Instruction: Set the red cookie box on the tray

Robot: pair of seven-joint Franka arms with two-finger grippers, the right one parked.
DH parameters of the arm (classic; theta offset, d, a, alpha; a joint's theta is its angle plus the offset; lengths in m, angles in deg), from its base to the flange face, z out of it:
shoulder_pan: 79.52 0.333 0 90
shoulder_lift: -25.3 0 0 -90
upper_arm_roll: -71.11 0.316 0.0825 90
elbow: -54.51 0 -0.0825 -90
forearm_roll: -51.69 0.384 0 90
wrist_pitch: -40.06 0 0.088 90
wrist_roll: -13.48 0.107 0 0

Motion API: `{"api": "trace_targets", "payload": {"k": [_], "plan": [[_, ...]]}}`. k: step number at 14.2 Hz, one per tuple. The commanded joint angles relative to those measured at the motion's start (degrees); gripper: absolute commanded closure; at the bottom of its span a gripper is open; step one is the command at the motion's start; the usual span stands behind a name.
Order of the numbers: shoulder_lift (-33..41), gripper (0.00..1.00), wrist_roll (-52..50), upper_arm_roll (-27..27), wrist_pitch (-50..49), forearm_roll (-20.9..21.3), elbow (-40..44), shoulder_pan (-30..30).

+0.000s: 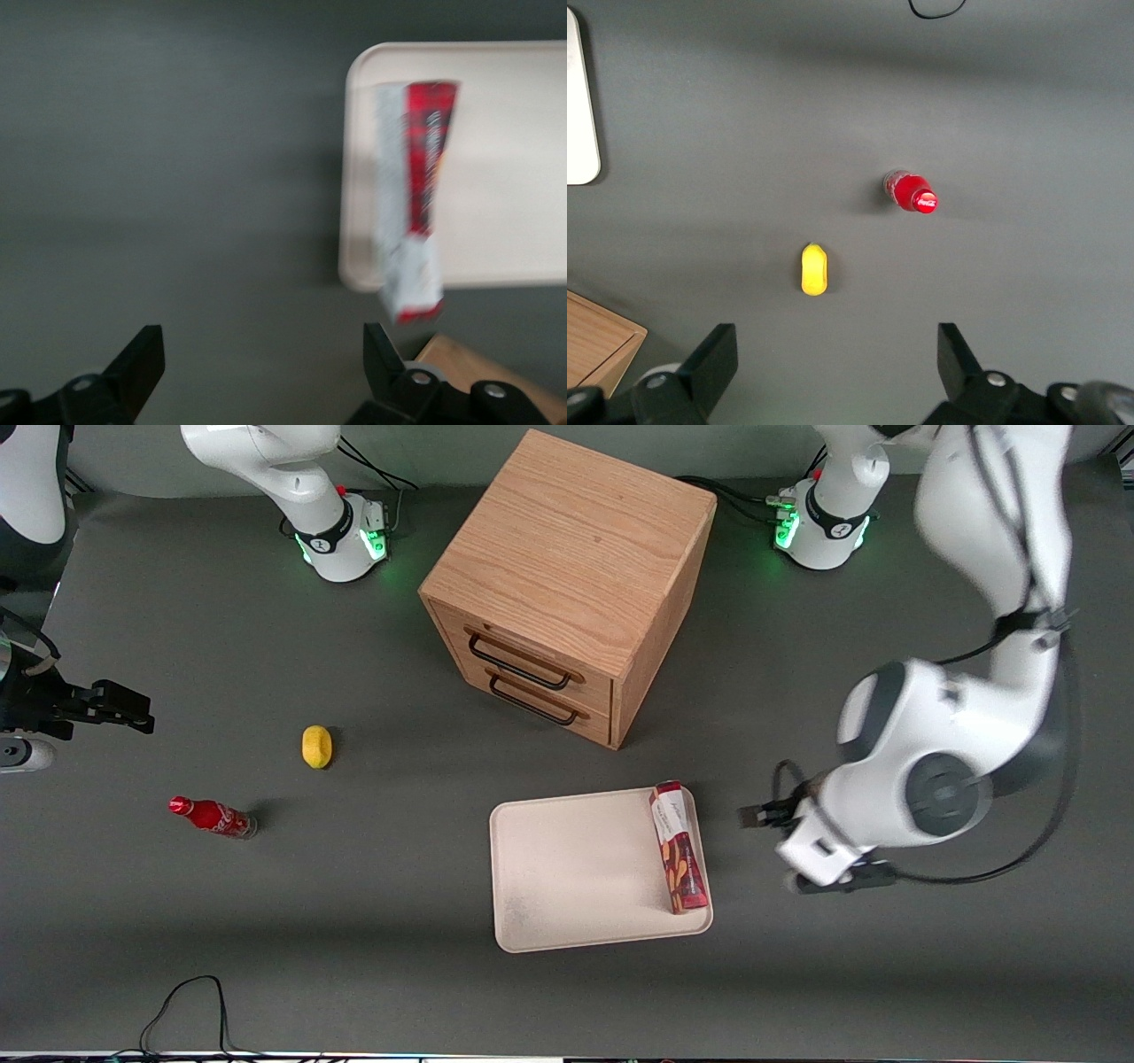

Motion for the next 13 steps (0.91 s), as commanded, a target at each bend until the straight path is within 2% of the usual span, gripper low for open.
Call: {"api": "trace_targets", "payload": {"k": [1,4,8,10,13], "plan": [[10.5,0.00,8.7,0.2,-3.9,0.1,-9.8,6.5],[15.1,0.00,11.0,0.1,-8.9,0.2,-9.8,12.3],[23.5,0.00,11.7,0.3,-8.8,0.3,-15.3,15.1],[26.7,0.00,10.7,1.3,-8.2,0.3,-17.5,13.9],[27.6,0.00,11.0,16.8,-9.1,-0.6,-16.4,0.5]]}}
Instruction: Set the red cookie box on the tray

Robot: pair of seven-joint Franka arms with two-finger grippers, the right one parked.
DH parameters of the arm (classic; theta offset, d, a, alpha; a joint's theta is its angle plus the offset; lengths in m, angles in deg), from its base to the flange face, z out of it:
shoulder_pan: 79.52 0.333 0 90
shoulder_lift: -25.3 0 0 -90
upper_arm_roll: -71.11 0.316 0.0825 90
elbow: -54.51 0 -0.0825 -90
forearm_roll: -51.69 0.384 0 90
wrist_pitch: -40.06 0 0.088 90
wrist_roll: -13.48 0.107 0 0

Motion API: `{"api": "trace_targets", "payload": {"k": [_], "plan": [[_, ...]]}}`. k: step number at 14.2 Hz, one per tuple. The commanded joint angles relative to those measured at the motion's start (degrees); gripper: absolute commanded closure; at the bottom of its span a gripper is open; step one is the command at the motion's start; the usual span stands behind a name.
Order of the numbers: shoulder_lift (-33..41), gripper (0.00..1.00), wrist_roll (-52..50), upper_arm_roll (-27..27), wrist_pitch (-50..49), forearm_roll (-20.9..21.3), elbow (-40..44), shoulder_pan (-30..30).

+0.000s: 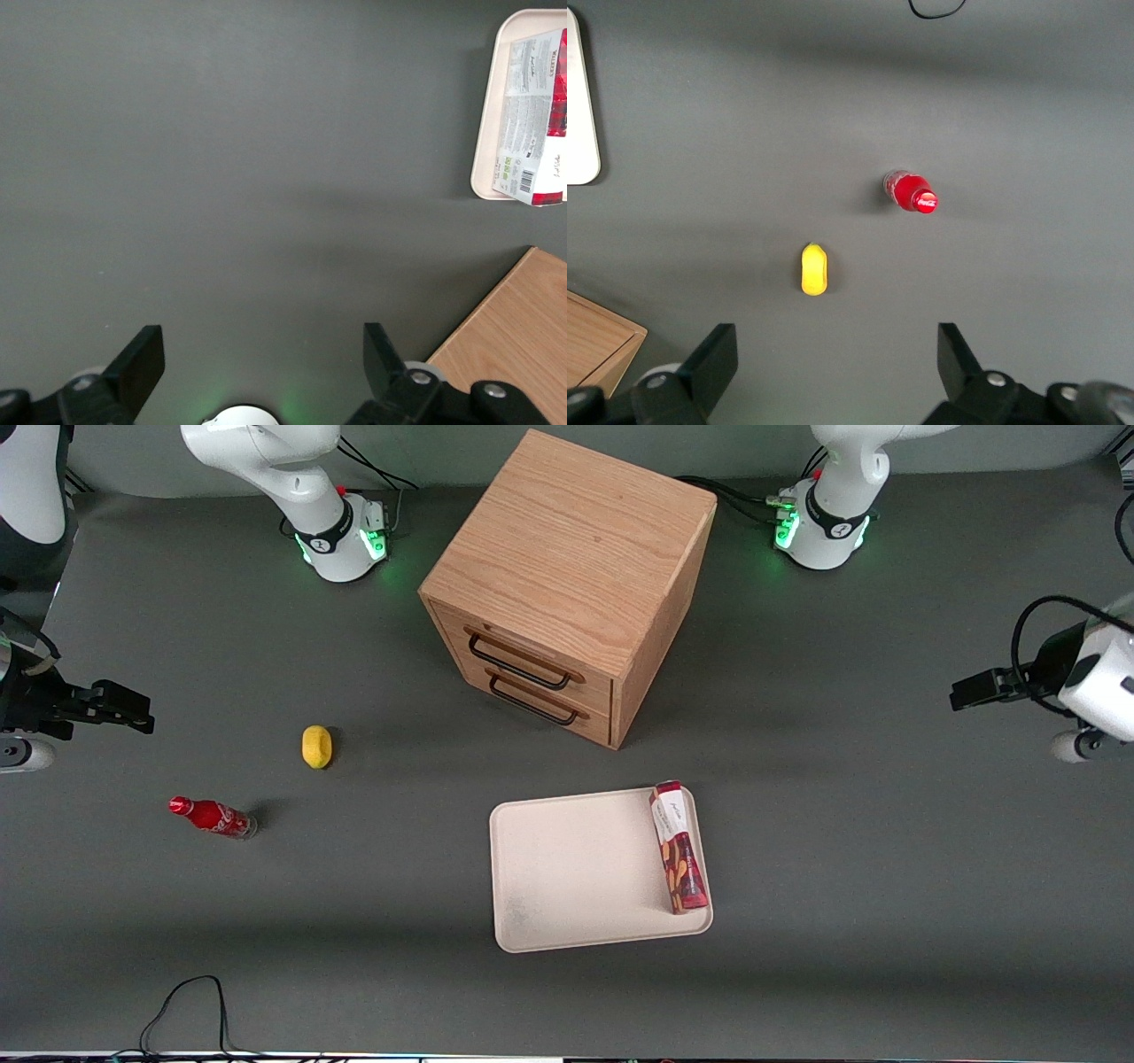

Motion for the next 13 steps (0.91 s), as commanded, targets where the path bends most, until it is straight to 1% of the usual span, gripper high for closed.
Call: {"api": "trace_targets", "payload": {"k": [1,3,5,8,13], "plan": [[2.2,0.00,-0.1,10.8,0.7,-0.6,-1.6,-9.5],[1.9,0.00,-0.5,10.3,-0.1,-0.2,-0.6,-8.8],[1.7,0.00,-0.5,5.9,-2.0,0.3,1.3,-5.0],[1.6,0.00,-0.1,5.3,-3.6,0.2,2.8,-3.6],[1.5,0.00,-0.1,5.6,-5.2,0.7,4.3,-4.0]]}}
